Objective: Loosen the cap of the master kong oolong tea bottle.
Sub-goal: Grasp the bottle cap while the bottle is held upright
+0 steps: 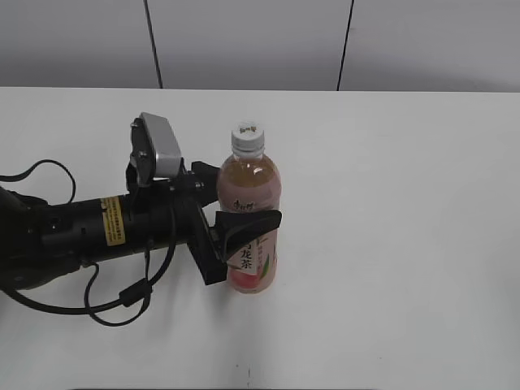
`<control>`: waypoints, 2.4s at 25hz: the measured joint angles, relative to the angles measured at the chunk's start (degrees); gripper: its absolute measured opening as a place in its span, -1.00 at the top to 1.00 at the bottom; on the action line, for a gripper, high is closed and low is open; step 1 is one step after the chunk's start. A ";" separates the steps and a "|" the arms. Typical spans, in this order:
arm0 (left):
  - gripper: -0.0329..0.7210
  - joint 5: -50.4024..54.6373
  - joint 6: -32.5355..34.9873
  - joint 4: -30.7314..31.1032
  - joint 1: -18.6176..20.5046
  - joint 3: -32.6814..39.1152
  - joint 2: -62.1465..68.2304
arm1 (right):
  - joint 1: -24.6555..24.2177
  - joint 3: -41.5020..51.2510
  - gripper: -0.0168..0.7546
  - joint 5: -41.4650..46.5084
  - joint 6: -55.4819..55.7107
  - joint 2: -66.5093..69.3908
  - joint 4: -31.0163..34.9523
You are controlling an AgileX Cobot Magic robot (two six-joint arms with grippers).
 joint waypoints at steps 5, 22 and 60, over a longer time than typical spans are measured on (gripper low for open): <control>-0.24 0.00 0.00 -0.07 0.00 0.00 0.00 | 0.00 -2.56 -0.10 -10.63 -2.37 14.60 3.58; -0.24 -0.07 0.29 1.67 0.00 -0.05 0.00 | 1.45 -38.74 -0.01 -6.70 -29.10 75.29 31.00; -0.24 -0.12 0.40 1.88 0.00 -0.10 0.00 | 35.04 -68.49 0.00 8.96 3.79 104.43 16.41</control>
